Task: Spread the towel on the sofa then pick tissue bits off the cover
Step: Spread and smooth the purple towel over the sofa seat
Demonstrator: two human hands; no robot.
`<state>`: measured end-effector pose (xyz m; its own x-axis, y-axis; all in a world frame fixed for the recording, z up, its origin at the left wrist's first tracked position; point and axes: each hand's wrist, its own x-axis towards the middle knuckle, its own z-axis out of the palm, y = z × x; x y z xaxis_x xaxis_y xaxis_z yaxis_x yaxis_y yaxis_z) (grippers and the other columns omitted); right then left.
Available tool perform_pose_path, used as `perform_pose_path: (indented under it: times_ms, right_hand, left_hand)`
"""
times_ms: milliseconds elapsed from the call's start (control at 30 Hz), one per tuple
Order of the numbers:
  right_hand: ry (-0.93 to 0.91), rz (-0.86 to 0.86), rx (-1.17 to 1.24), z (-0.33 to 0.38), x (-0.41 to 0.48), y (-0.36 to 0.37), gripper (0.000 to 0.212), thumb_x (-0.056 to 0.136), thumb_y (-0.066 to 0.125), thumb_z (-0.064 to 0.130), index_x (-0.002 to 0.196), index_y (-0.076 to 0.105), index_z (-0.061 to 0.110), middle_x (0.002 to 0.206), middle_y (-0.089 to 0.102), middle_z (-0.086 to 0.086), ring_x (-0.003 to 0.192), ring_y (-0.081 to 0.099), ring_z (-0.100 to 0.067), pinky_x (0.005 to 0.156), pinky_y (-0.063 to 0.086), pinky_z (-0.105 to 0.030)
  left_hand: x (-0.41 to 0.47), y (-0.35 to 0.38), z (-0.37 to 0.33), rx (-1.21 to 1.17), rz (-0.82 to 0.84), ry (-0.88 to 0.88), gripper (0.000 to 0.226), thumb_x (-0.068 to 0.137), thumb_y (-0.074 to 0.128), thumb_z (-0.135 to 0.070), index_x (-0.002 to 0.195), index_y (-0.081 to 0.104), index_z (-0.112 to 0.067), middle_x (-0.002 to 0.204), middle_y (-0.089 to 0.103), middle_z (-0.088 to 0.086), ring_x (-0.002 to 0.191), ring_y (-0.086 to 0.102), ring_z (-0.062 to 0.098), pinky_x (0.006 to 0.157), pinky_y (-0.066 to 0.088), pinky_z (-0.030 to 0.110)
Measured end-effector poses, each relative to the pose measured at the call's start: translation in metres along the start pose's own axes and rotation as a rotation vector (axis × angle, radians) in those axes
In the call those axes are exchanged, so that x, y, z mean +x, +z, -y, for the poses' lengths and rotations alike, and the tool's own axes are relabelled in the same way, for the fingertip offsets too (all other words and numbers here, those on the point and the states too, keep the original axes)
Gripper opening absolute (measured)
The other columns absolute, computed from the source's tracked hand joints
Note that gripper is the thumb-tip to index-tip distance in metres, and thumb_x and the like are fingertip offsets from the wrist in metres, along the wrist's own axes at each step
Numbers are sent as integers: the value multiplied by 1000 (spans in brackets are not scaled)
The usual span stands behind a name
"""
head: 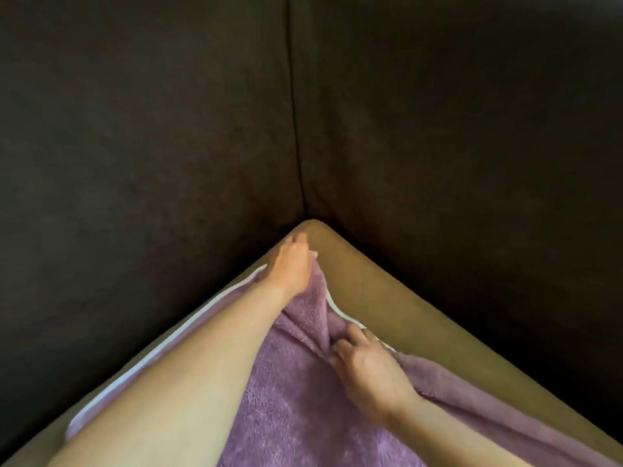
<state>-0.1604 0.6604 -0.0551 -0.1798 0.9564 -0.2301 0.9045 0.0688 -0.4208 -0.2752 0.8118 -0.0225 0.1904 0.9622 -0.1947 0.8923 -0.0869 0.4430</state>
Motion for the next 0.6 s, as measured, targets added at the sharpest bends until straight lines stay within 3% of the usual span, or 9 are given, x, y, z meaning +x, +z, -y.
perform_pose_path:
  times_ms: [100,233,333,400,500,600]
  right_hand:
    - [273,-174,242,-12,6,-9,5,90,46,18,90,43,14,102,46,-8,88,59,-38,71,48,-41]
    - [524,31,125,-22,19,-19,32,85,54,25,113,42,16,119,54,-9,104,60,-35,79,49,-39]
    - [632,55,189,-25,34,-34,27,82,49,15,108,57,15,113,63,-10,104,60,-31,81,49,-35]
    - [669,-119,198,-29,47,-50,23,85,47,12,104,59,14,109,62,-13,101,61,-33,81,49,-37]
    - [624,-488,120,-40,66,-76,21,87,39,1,101,51,11,107,52,-17,91,58,-41,73,46,-41]
    - [541,-556,139,-54,79,-74,17,88,40,-4,96,48,7,103,52,-18,80,53,-37,63,36,-37]
  left_hand:
    - [4,9,4,188,135,-191,35,93,47,-23,122,51,-5,130,53,20,118,50,38,97,45,48]
    - [7,2,17,235,48,-213,23,90,49,-25,104,64,-13,111,64,16,101,59,35,78,47,39]
    - [20,-12,17,-151,-111,-257,13,79,56,-7,80,67,-15,79,69,15,77,66,33,70,56,39]
    - [32,-18,13,-479,-212,-342,16,79,57,-5,69,64,-15,62,65,9,63,67,28,72,60,43]
    - [50,-14,6,-775,-294,-365,28,85,58,-6,62,56,-22,71,62,4,77,69,27,79,59,45]
    - [58,3,-4,-829,-304,-347,12,91,52,-15,82,59,-20,89,66,11,85,66,26,78,57,39]
